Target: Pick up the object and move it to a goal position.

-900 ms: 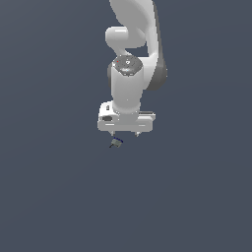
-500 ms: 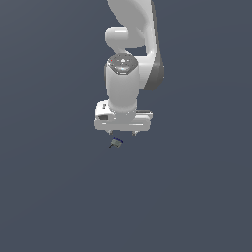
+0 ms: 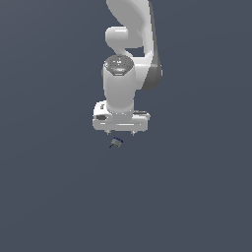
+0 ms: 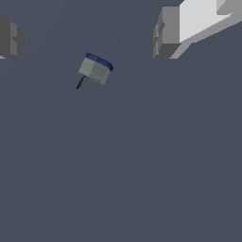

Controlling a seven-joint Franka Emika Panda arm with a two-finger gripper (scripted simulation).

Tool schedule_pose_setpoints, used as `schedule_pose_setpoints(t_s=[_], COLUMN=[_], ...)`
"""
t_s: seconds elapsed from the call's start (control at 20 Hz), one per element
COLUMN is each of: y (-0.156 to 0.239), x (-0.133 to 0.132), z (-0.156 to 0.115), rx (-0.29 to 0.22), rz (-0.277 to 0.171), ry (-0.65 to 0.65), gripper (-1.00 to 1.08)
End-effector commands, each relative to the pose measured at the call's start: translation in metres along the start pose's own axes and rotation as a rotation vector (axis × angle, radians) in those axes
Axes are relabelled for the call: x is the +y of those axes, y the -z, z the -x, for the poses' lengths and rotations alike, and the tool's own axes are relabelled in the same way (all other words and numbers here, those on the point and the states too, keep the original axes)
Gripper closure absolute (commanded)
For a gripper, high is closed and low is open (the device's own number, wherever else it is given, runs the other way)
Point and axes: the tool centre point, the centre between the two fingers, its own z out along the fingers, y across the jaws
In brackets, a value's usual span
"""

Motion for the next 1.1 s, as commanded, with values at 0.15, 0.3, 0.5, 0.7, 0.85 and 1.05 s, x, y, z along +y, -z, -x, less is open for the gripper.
schedule_pose_setpoints(t_s=[0.15, 0.3, 0.5, 0.7, 0.85, 1.05], y=[-0.021, -0.039, -0.068, -0.091, -0.103, -0.112], x=[0.005, 0.009, 0.018, 0.026, 0.03, 0.034], z=[0.005, 0.009, 0.018, 0.027, 0.033, 0.037], rx=[-0.001, -0.001, -0.001, -0.001, 0.0, 0.001], rz=[-0.009, -0.014, -0.02, -0.021, -0.02, -0.019], ry=[-0.079, -0.149, -0.267, -0.366, -0.419, -0.46], gripper=[-0.92, -0.92, -0.92, -0.92, -0.92, -0.92])
